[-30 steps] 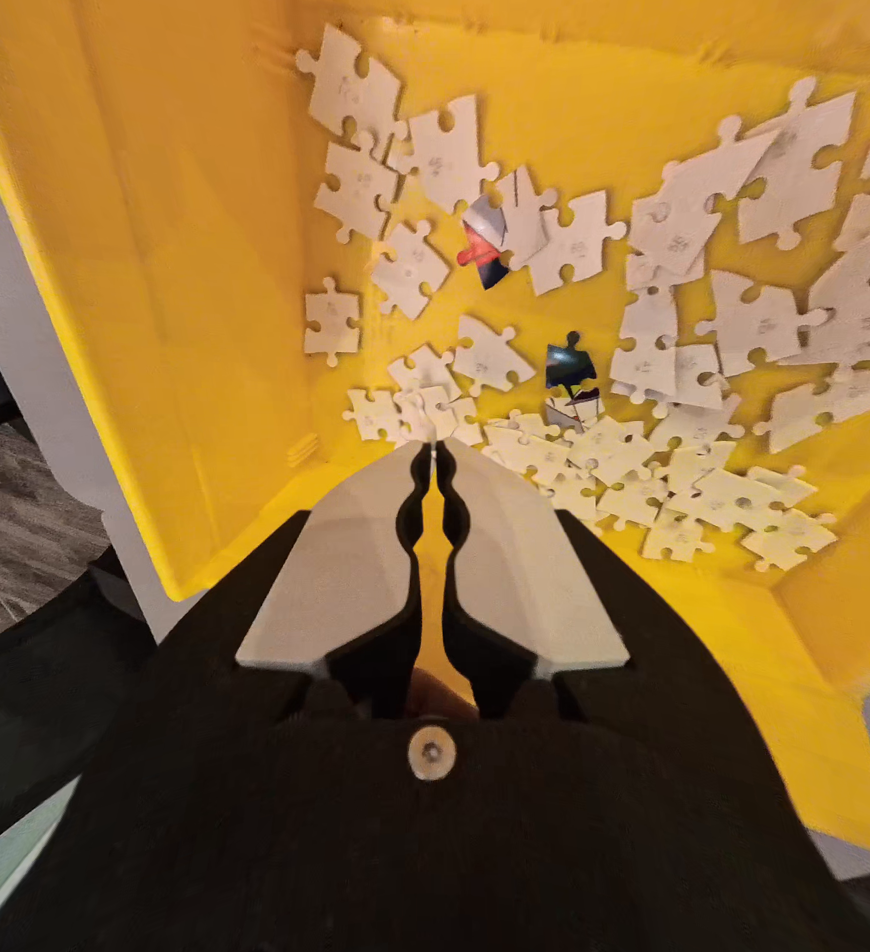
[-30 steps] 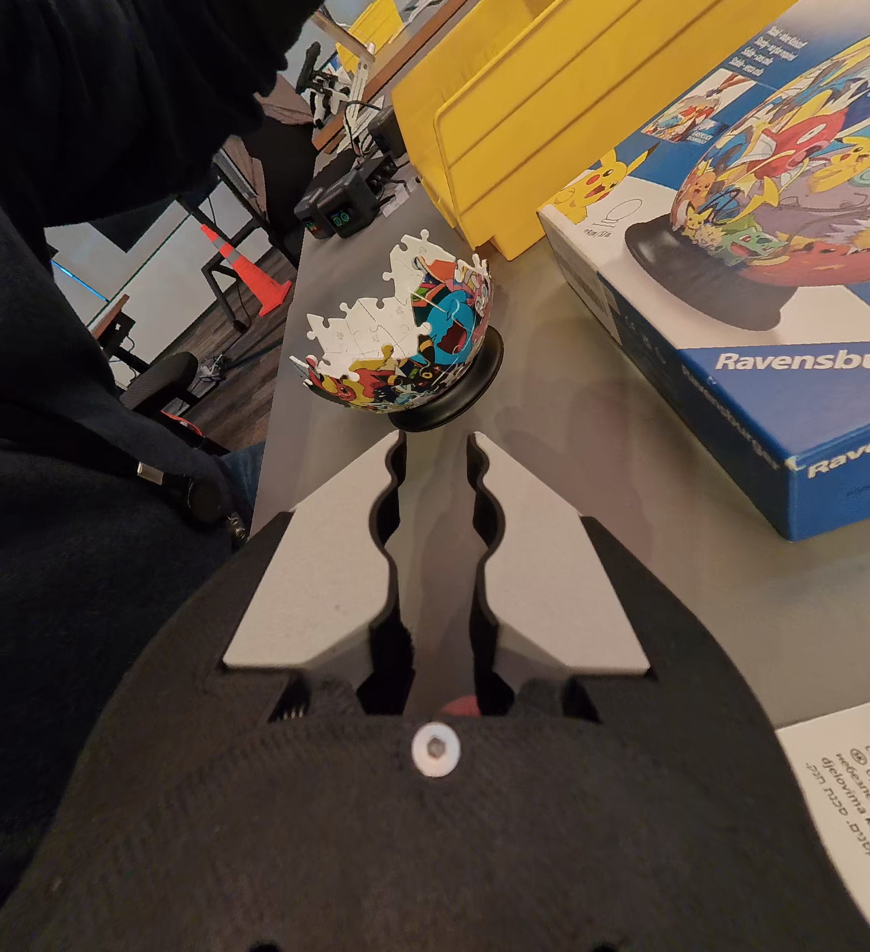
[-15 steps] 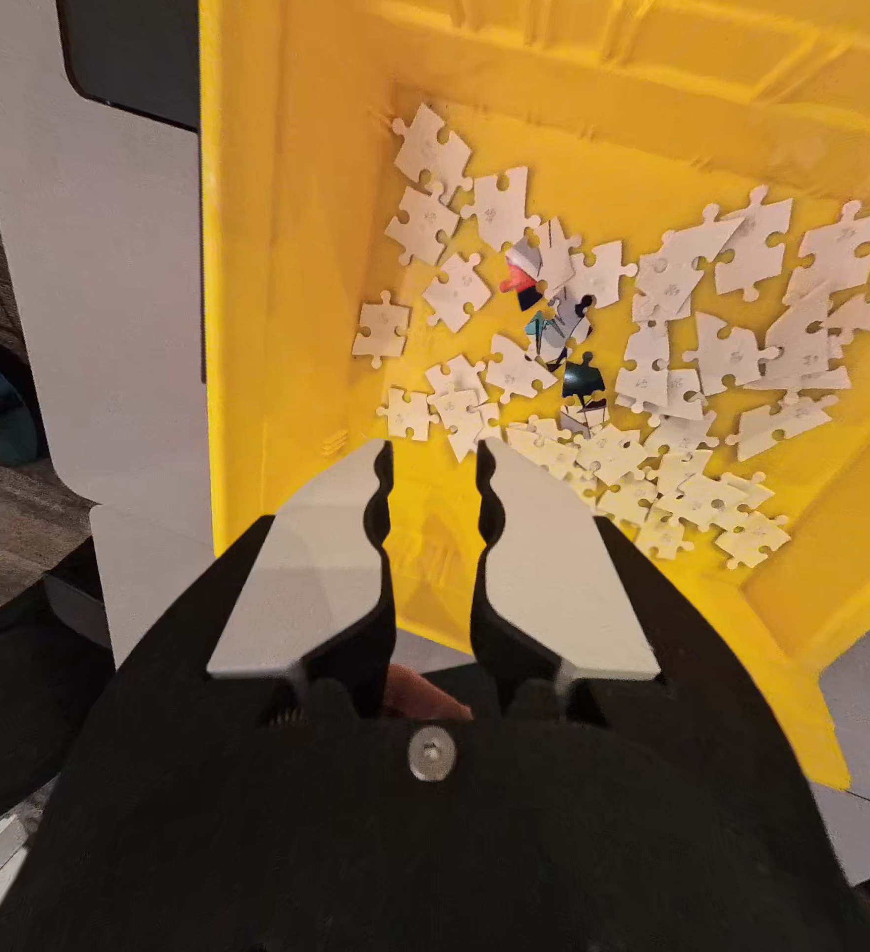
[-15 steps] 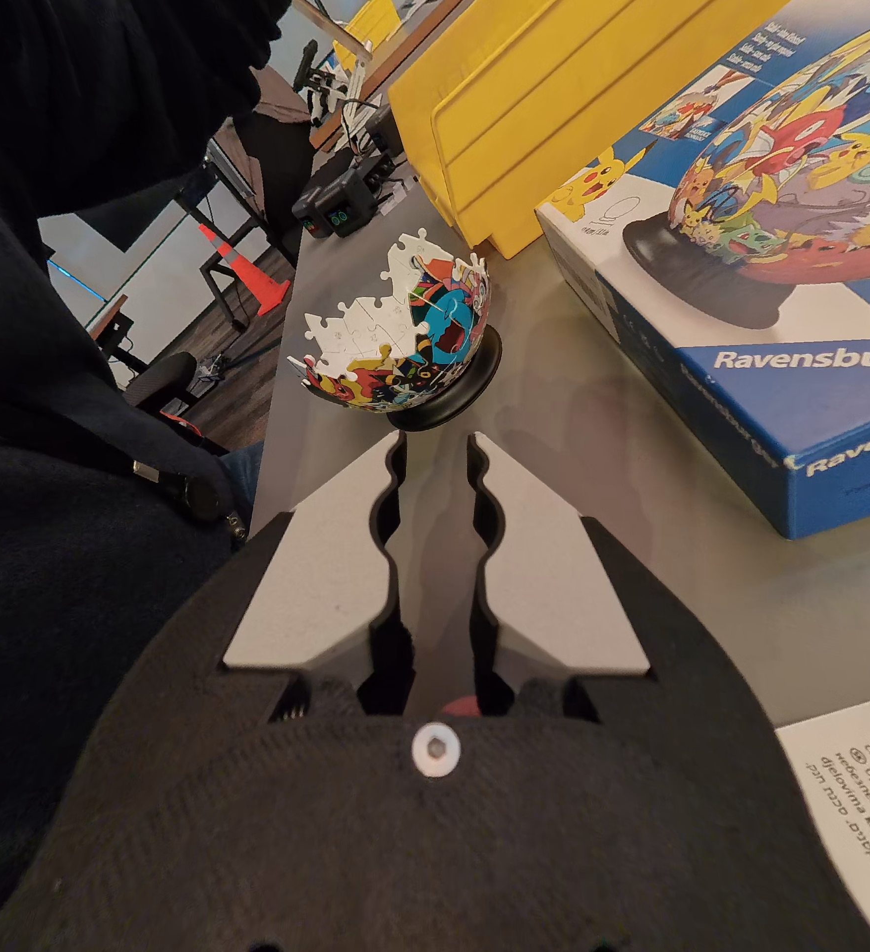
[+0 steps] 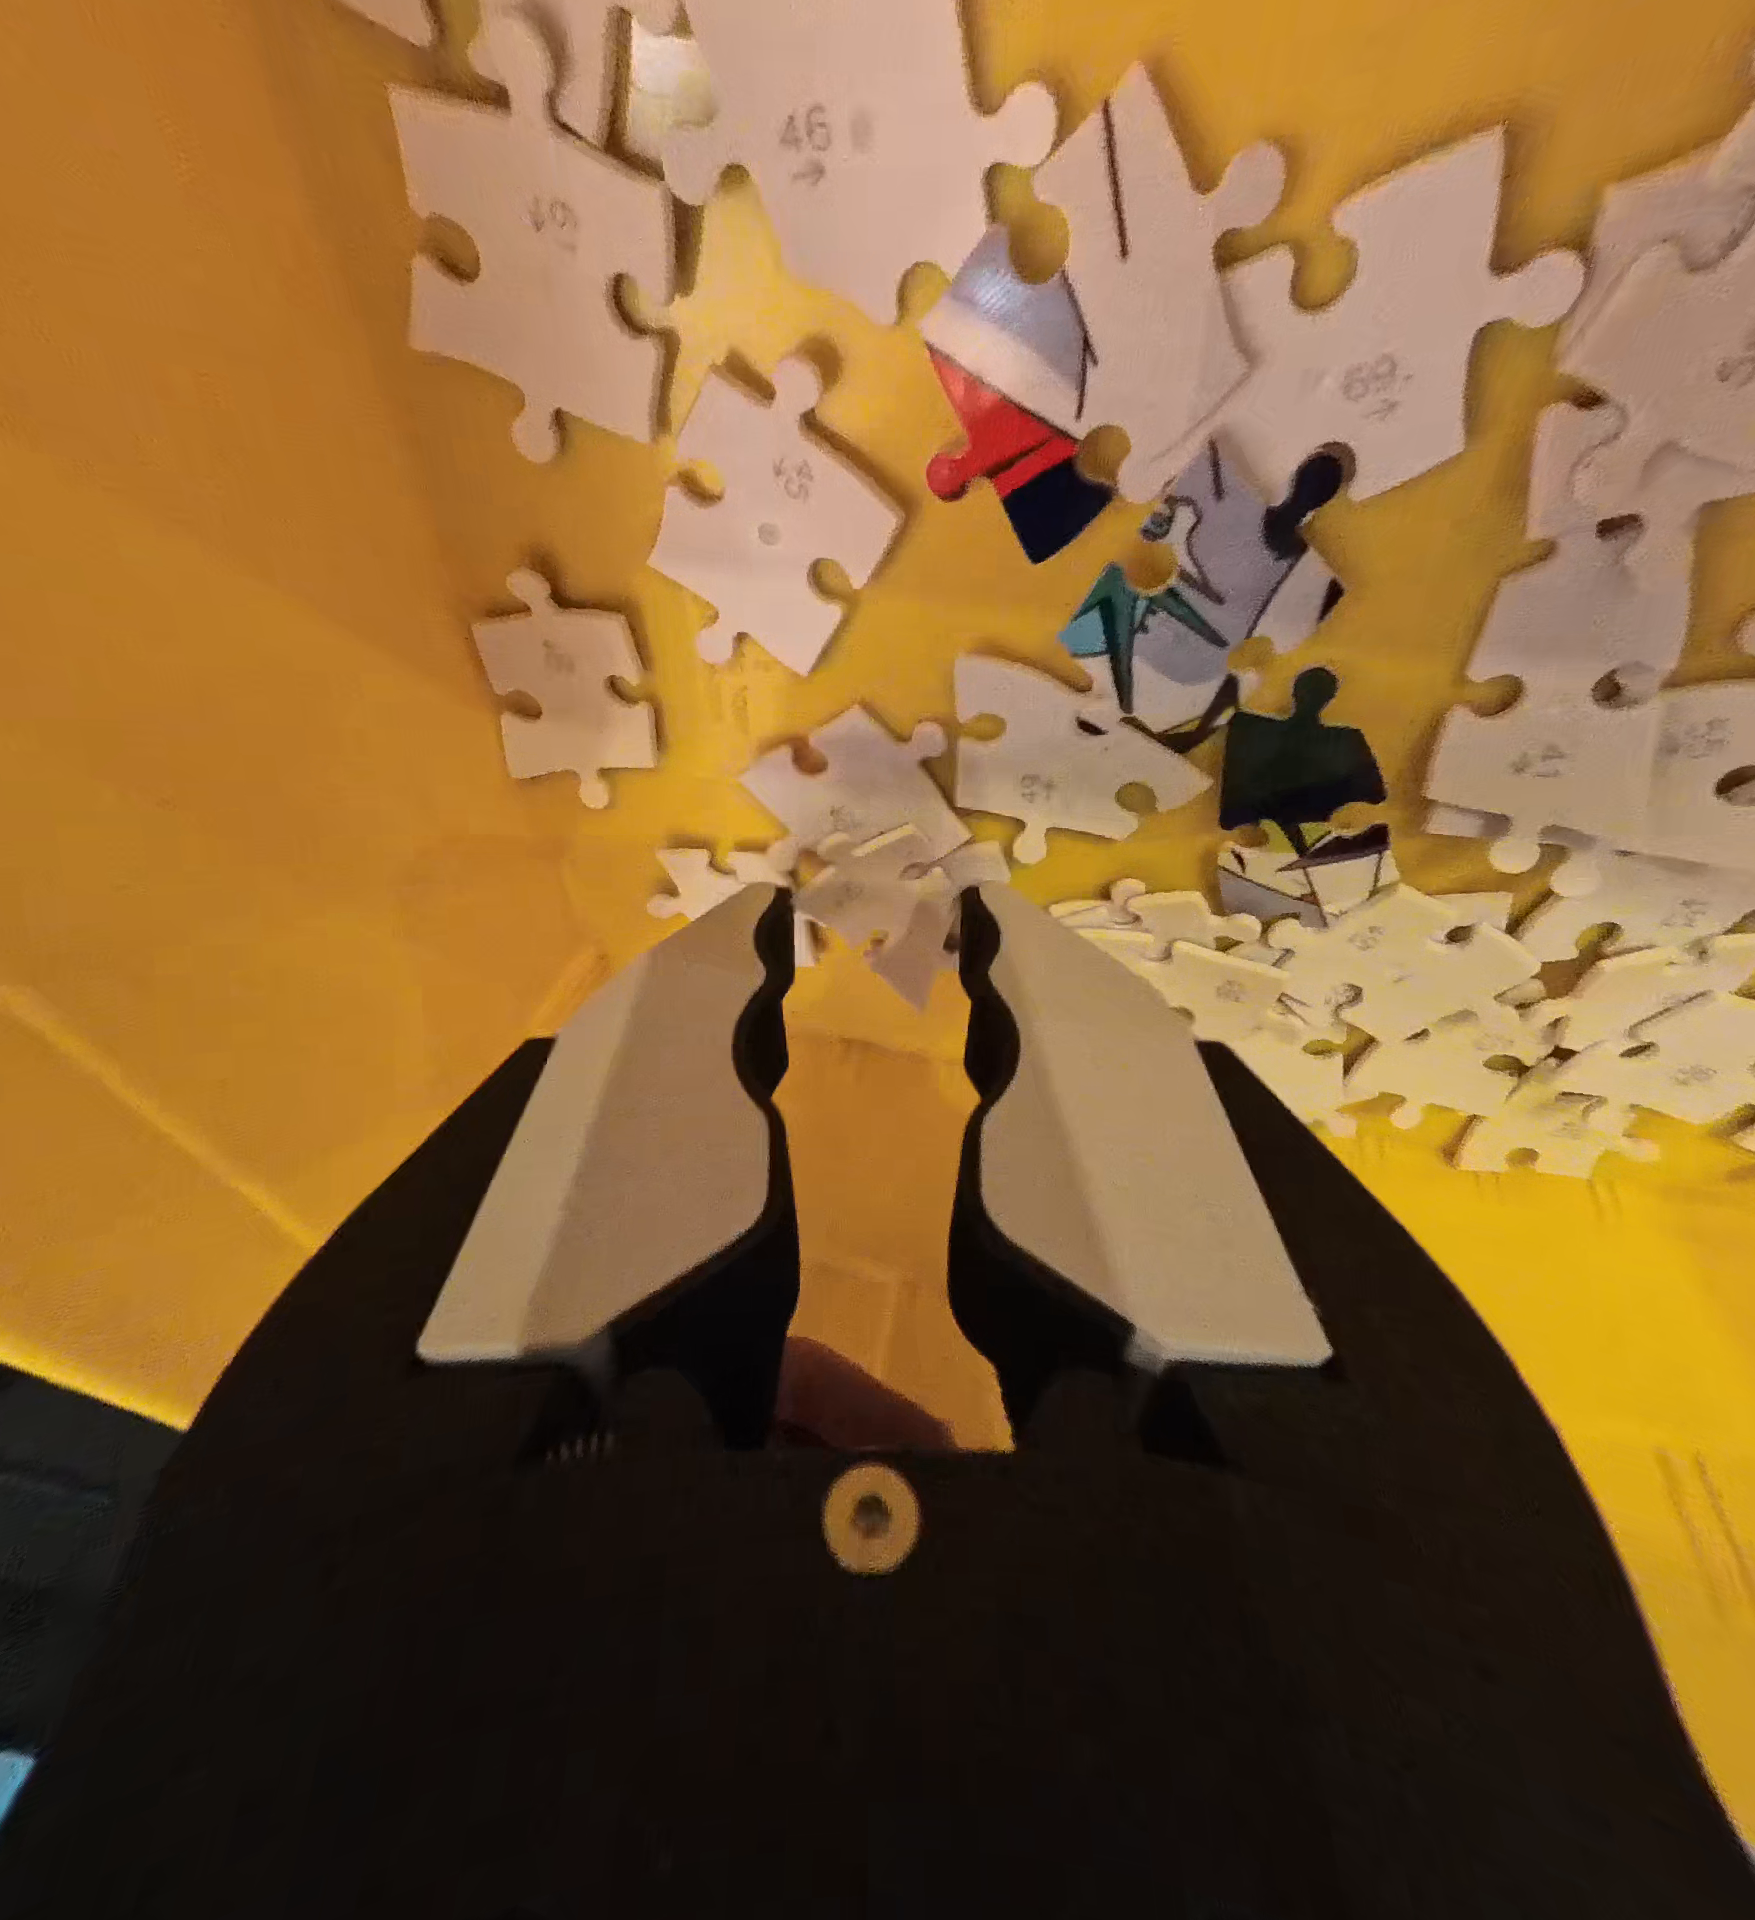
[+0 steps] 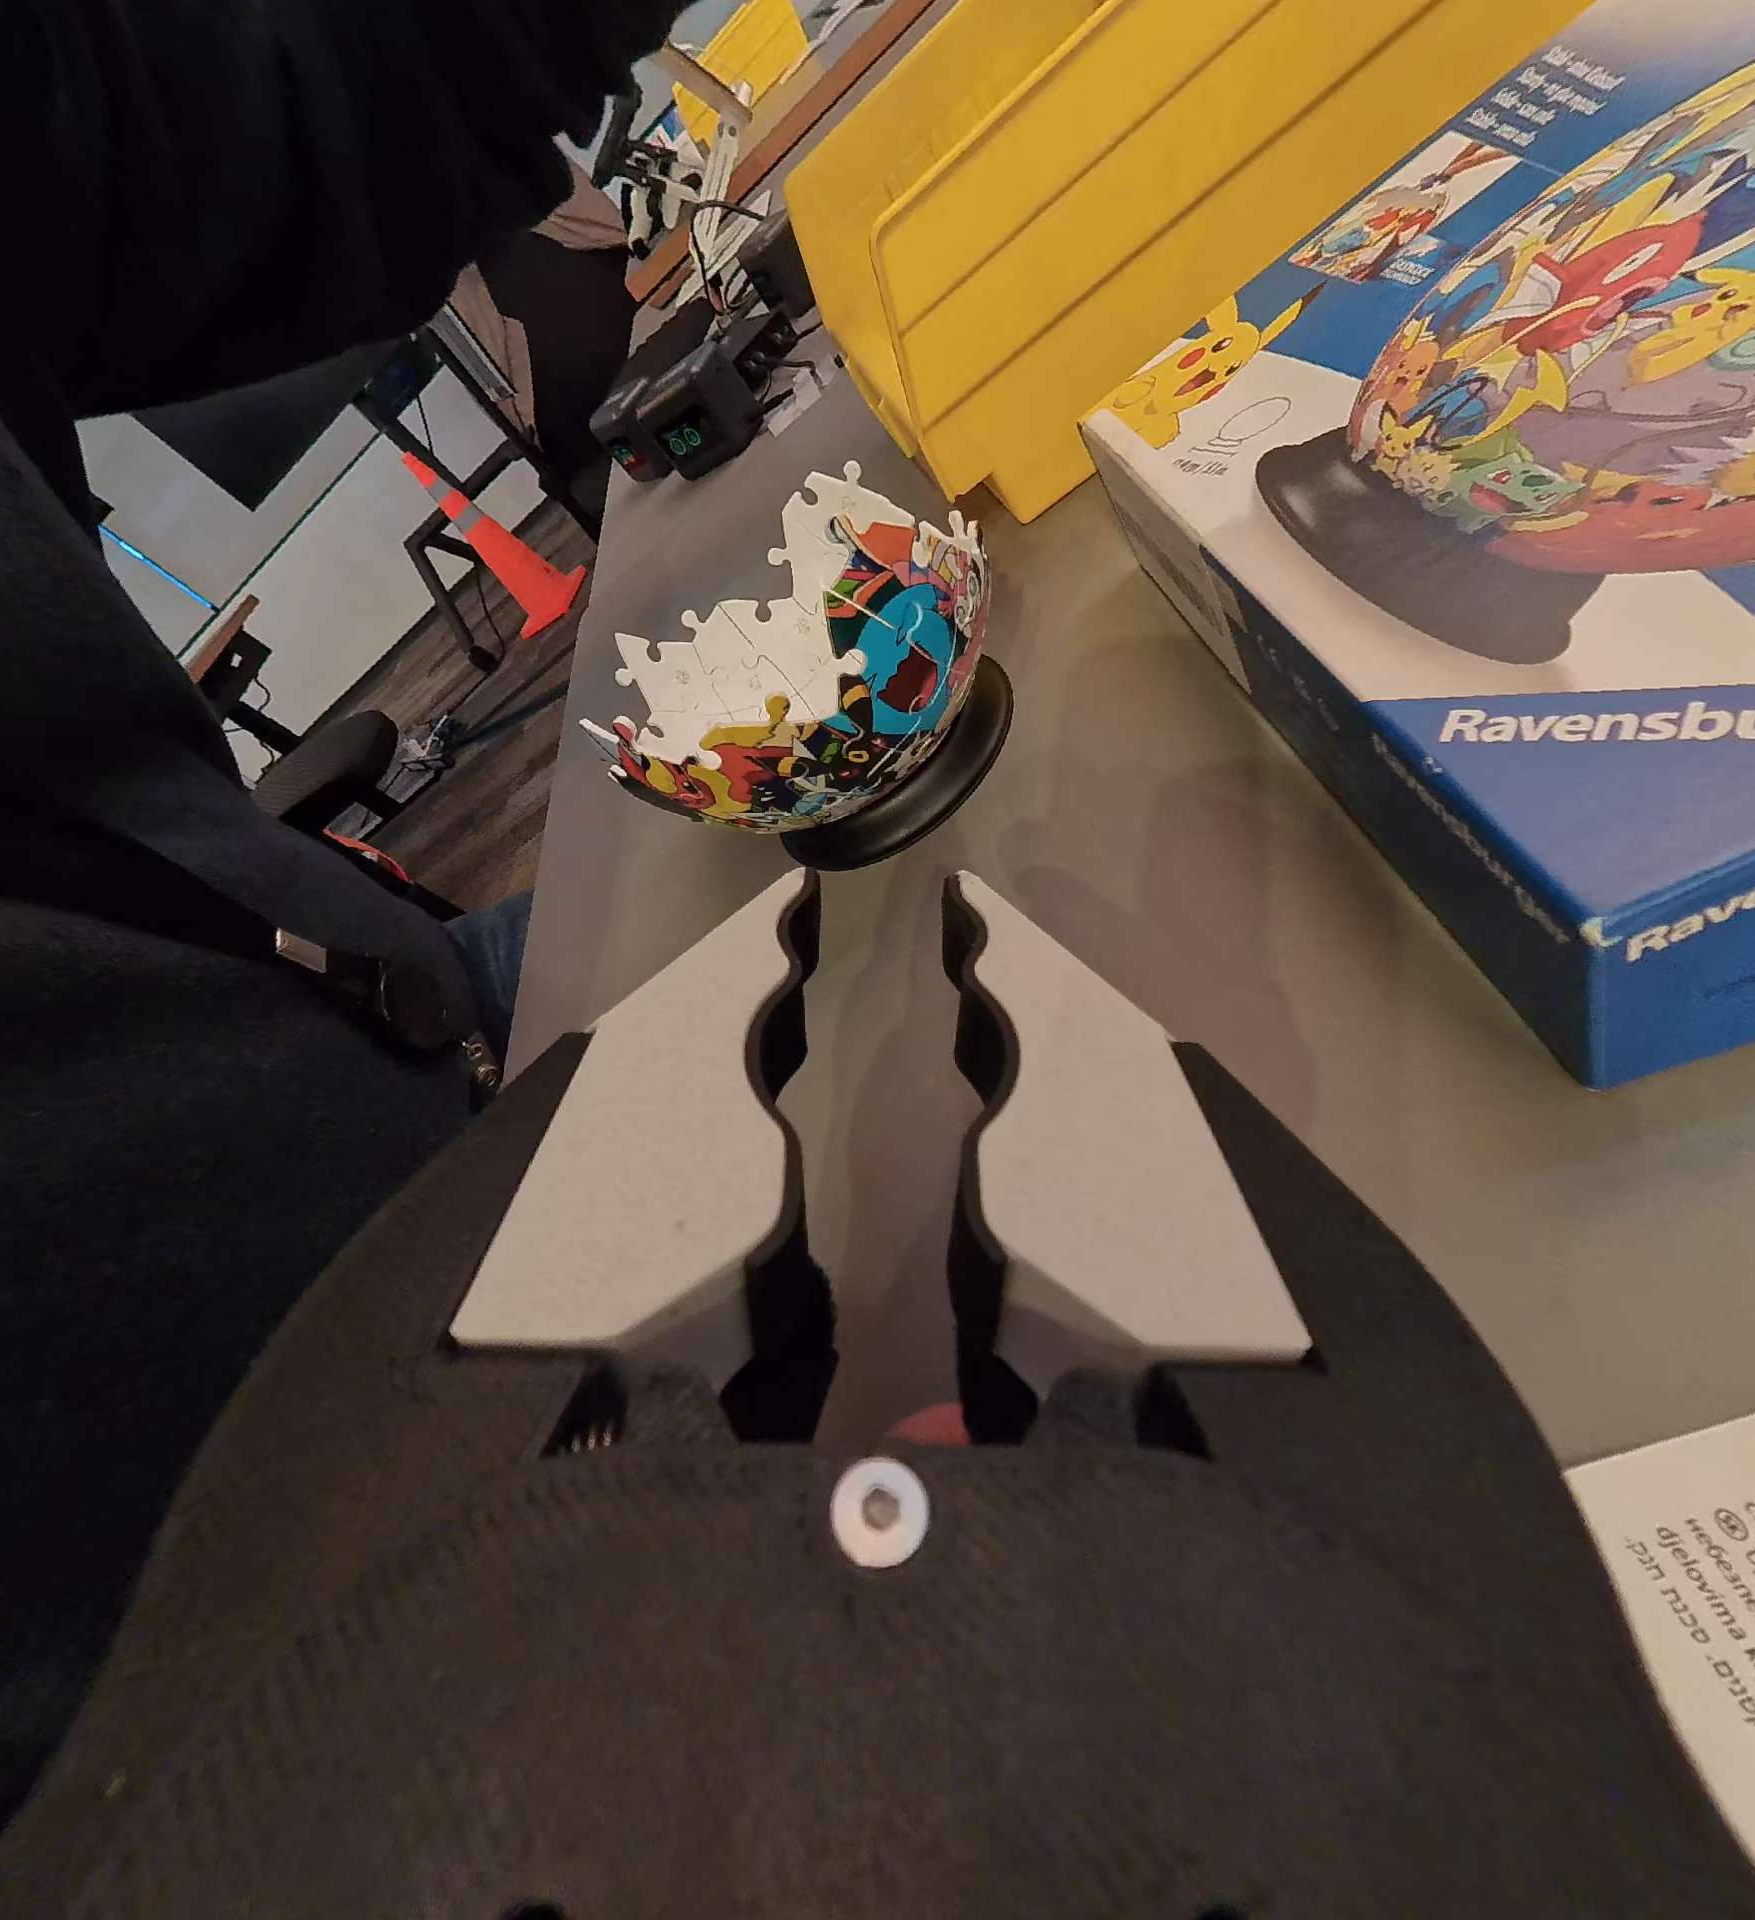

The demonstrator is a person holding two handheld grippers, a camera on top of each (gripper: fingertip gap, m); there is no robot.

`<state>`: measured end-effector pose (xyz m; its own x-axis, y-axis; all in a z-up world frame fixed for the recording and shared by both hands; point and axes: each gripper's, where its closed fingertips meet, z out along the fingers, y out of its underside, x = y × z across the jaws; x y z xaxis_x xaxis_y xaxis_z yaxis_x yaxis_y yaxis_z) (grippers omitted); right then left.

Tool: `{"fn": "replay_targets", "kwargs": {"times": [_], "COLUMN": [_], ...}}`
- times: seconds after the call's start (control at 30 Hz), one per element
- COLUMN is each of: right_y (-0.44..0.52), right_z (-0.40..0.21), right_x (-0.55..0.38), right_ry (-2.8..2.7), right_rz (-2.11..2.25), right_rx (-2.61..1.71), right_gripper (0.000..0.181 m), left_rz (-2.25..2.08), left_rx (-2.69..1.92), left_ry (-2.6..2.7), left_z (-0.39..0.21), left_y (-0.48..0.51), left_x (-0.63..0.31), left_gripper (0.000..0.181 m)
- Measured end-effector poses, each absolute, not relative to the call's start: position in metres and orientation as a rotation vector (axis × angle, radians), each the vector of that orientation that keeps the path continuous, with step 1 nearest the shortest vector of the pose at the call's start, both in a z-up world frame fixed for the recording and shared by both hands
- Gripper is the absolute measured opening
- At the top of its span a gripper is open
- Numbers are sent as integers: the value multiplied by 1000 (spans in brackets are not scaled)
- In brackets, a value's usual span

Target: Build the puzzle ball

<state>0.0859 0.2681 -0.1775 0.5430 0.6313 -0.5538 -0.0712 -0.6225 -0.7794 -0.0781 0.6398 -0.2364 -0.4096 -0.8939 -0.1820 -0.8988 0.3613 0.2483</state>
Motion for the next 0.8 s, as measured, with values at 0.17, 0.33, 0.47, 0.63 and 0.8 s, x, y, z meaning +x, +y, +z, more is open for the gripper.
{"fn": "replay_targets", "kwargs": {"times": [0.17, 0.33, 0.47, 0.63, 0.8], "right_y": [268, 267, 268, 268, 268], "right_z": [-177, -176, -176, -177, -176], "right_x": [86, 86, 86, 86, 86], "right_ry": [-453, -455, -455, -455, -455], "right_rz": [1128, 1132, 1131, 1128, 1131], "right_rx": [-1981, -1978, -1979, -1981, -1980], "right_gripper": [22, 22, 22, 22, 22], "left_rz": [553, 462, 373, 350, 293], "left_rx": [-1646, -1693, -1714, -1688, -1749], "left_ry": [2561, 2450, 2409, 2286, 2399], "left_z": [-231, -217, -207, -192, -191], "left_y": [651, 663, 666, 678, 650], "left_x": [-75, -62, -53, -37, -60], "left_gripper": [29, 30, 31, 43, 46]}}
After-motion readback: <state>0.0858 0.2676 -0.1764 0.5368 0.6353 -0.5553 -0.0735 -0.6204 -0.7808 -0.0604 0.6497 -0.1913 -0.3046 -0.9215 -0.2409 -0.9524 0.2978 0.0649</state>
